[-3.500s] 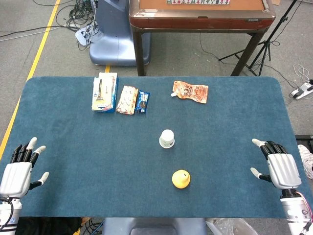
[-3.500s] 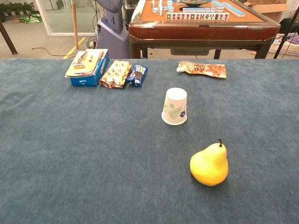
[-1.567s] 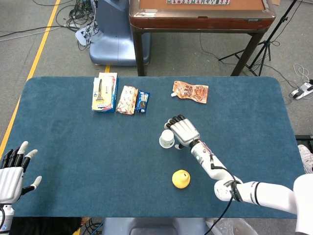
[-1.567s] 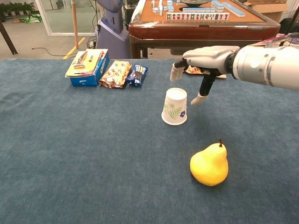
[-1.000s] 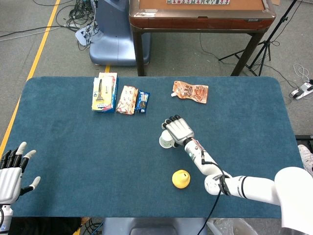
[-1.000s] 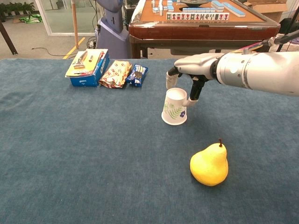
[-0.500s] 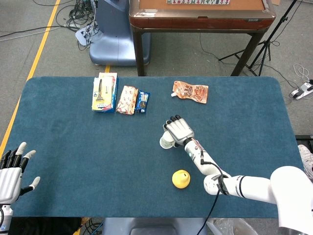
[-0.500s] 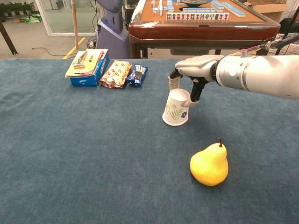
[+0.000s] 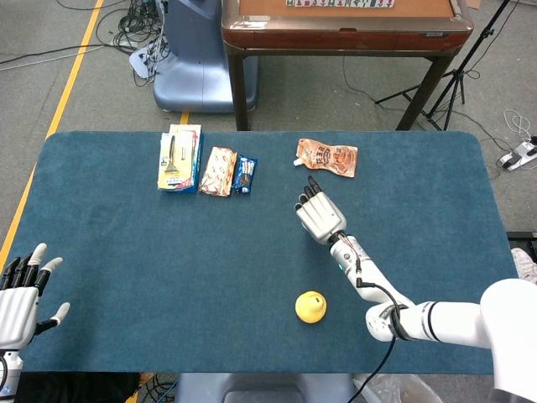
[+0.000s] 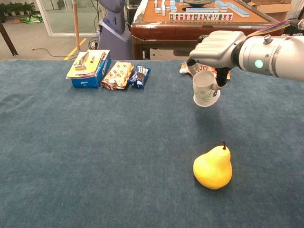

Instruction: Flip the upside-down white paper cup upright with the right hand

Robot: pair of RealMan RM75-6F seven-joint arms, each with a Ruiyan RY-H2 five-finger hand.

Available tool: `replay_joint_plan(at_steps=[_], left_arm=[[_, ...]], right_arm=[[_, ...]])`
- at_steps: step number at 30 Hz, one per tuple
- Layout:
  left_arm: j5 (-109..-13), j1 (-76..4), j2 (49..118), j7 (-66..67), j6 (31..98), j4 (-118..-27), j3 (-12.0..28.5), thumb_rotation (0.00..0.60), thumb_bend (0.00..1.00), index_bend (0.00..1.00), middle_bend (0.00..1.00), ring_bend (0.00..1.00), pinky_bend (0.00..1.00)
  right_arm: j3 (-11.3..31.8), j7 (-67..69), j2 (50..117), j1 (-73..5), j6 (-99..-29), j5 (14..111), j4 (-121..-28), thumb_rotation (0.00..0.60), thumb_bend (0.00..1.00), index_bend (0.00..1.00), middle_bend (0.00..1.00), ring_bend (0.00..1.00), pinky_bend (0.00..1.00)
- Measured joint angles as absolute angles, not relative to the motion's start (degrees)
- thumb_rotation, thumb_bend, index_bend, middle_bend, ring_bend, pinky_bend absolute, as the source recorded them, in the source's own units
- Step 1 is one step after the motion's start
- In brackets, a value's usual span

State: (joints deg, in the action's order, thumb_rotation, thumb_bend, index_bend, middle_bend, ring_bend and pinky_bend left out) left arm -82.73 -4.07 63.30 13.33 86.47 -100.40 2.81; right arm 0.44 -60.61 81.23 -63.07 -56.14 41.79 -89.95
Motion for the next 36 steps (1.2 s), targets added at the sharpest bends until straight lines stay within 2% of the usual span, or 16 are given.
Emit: replay_joint_plan(at_steps=[5,9,11,17,19,21,28,36], left_arm=[[-82.6,-4.0,63.3,13.2,86.2,-100.4,2.6,0.6,0.21,0.19,0.0,0.01,0.0],[-82.8,-3.9,63.0,13.0,86.1,-100.4,2.5,0.6,0.21,0.19,0.0,0.01,0.0],[-82.8,-3.8,62.8,12.8,86.2,-100.4,2.4,0.6,0.21,0.19,0.0,0.01,0.0],[-82.7,-3.5,62.8,12.1,86.3,-100.0,2.3,0.6,0.21,0.19,0.0,0.01,0.0],[-82.7,-3.4,62.7,12.0,86.4,-99.9,2.2,0.6,0.21,0.19,0.0,0.01,0.0],[-82.6,-3.2,62.5,12.0,86.5,-99.8,2.2,0.6,0.21,0.19,0.0,0.01,0.0],[-82.8,-3.0,62.1,12.0,86.7,-100.2,2.1,0.6,0.21,0.19,0.0,0.01,0.0],[-82.9,-3.4,62.2,13.0,86.1,-101.1,2.2,0.6,0.21,0.19,0.0,0.01,0.0]], right_arm=[[-4.0,-69.5,82.0,-63.7,-58.7,41.7,-90.1,0.6,0.33,0.48,0.29,0.12,0.0],[-5.5,-72.2,84.1,-64.0,-58.9,41.5,-89.1,0.6,0.33,0.47,0.29,0.11,0.0],[-5.5,-72.4,84.8,-64.0,-58.7,40.9,-89.0,0.6,0.3,0.42,0.27,0.09,0.0],[-4.2,-71.5,86.5,-64.1,-57.7,38.5,-89.3,0.6,0.16,0.12,0.15,0.02,0.0],[-3.5,-69.7,86.7,-63.9,-57.2,38.4,-89.4,0.6,0.15,0.04,0.13,0.01,0.0],[-2.4,-66.7,86.7,-63.6,-56.3,38.3,-89.5,0.6,0.14,0.02,0.13,0.01,0.0],[1.3,-51.0,85.7,-60.8,-53.1,41.0,-88.9,0.6,0.13,0.02,0.11,0.01,0.0],[5.0,-32.8,83.1,-56.1,-49.5,47.9,-85.4,0.6,0.13,0.2,0.13,0.01,0.0]])
